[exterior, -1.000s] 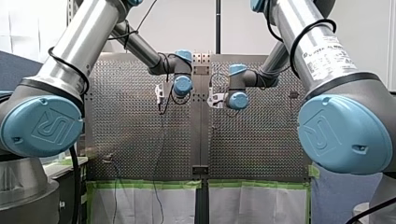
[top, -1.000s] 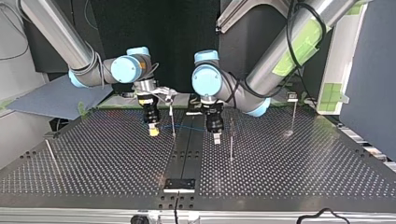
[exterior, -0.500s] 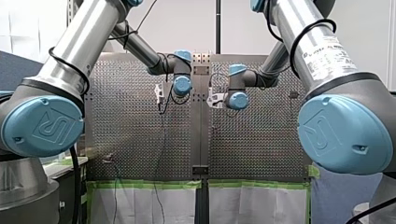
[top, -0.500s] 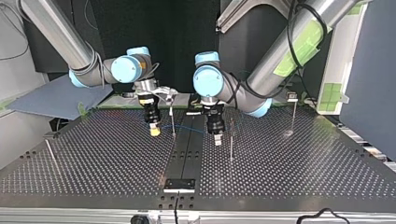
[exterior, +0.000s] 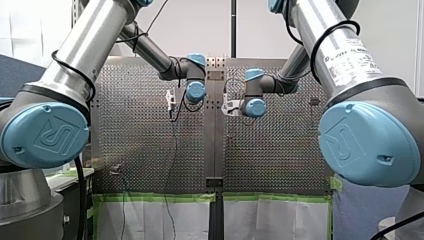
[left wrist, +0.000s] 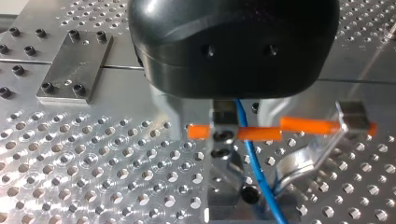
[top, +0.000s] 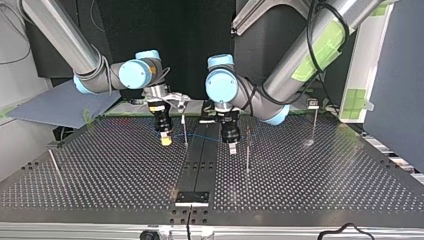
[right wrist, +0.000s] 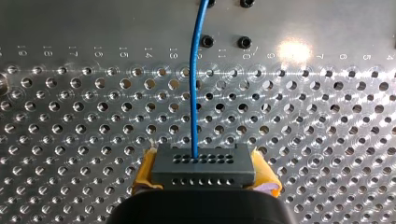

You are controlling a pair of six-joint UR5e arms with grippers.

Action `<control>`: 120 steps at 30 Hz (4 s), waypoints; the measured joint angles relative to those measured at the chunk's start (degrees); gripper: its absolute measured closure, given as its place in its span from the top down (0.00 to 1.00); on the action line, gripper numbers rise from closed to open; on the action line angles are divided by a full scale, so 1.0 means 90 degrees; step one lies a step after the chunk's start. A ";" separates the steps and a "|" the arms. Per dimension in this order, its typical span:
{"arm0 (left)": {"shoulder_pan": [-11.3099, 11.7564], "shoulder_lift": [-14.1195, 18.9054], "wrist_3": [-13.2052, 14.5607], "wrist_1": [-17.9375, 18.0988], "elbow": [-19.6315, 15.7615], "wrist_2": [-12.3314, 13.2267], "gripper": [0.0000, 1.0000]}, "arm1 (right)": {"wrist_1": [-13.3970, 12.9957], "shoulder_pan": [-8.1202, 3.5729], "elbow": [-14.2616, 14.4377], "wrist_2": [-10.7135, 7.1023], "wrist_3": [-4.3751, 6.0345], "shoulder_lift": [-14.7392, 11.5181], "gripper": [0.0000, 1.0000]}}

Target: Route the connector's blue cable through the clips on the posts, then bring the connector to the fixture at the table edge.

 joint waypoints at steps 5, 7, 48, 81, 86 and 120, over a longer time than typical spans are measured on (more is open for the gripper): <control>-0.0008 0.0000 0.0004 0.0000 0.0000 0.0020 0.00 | 0.0003 -0.0002 0.0000 0.0000 0.0000 0.0000 0.00; -0.0009 0.0000 0.0005 -0.0002 -0.0002 0.0026 0.00 | 0.0007 -0.0003 0.0000 -0.0001 0.0000 0.0000 0.00; -0.0426 0.0000 -0.0026 0.0463 -0.0566 -0.0023 0.00 | 0.0550 -0.0071 0.0105 0.0159 -0.0068 0.0001 0.00; -0.0762 -0.0601 -0.0021 0.1141 -0.1097 -0.0076 0.00 | 0.0442 -0.0055 0.0722 0.0361 -0.0088 -0.0004 0.00; -0.0762 -0.0622 -0.0034 0.1314 -0.1265 -0.0068 0.00 | 0.0390 -0.0059 0.0864 0.0386 -0.0095 -0.0006 0.00; -0.0870 -0.1056 0.0021 0.1431 -0.1364 0.0042 0.00 | 0.0334 -0.0167 0.1244 0.0570 -0.0117 -0.0008 0.00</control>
